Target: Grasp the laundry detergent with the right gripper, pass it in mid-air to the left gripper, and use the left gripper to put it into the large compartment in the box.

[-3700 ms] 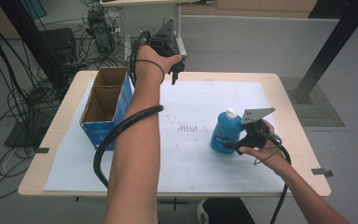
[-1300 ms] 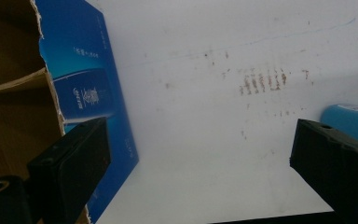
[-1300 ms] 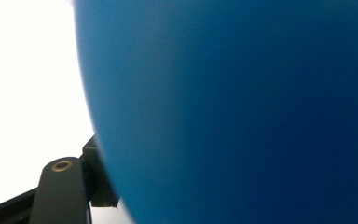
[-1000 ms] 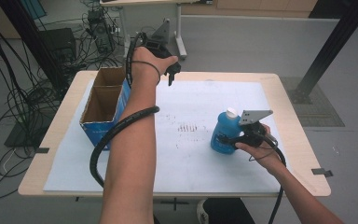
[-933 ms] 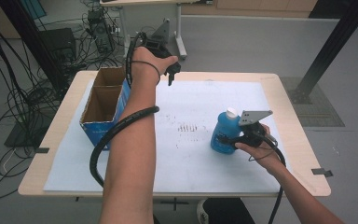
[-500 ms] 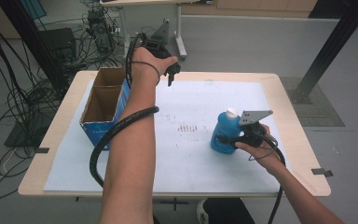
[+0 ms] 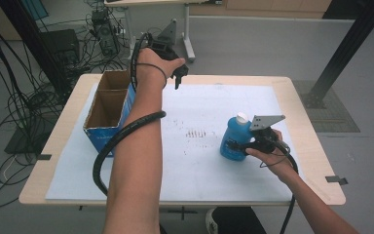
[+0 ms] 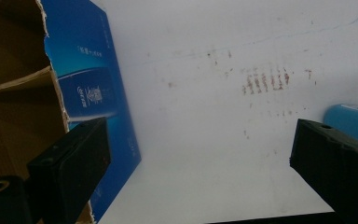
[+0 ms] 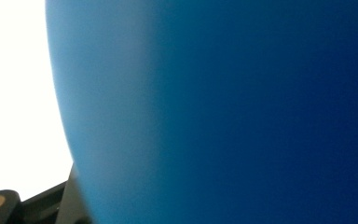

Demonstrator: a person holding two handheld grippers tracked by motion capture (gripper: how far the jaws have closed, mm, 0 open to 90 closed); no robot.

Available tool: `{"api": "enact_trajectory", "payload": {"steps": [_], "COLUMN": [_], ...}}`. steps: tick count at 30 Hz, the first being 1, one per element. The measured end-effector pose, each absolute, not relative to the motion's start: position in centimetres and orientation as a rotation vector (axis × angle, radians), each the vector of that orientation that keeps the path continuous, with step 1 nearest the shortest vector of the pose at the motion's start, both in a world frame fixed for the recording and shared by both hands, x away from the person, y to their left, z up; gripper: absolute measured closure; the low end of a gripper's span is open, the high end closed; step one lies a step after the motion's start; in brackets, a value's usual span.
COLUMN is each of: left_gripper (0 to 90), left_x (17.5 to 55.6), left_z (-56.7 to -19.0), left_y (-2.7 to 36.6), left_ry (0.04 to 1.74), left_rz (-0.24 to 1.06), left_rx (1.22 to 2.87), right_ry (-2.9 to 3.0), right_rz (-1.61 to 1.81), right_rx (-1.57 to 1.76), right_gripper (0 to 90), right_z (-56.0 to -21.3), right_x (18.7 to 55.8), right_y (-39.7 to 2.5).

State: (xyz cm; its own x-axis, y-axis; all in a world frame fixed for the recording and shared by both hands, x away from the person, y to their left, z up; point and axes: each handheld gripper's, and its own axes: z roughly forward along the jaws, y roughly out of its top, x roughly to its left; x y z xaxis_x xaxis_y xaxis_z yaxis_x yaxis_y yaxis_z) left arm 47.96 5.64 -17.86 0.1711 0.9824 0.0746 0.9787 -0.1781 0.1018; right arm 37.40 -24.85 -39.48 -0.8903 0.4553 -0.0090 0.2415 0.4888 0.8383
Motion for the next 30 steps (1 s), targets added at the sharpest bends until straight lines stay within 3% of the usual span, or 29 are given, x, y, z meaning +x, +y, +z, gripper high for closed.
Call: {"api": "enact_trajectory", "payload": {"steps": [30], "left_gripper": [5.7], "left_x": [47.89], "left_z": [-17.46], "left_y": [5.65], "left_ry": [1.998], "left_rz": [0.208], "left_rx": [2.383], "right_ry": [2.502], "right_rz": [1.364], "right_rx": [0.601], "right_gripper": [42.7], "right_z": [-39.51], "right_x": [37.42], "right_y": [-24.91]}}
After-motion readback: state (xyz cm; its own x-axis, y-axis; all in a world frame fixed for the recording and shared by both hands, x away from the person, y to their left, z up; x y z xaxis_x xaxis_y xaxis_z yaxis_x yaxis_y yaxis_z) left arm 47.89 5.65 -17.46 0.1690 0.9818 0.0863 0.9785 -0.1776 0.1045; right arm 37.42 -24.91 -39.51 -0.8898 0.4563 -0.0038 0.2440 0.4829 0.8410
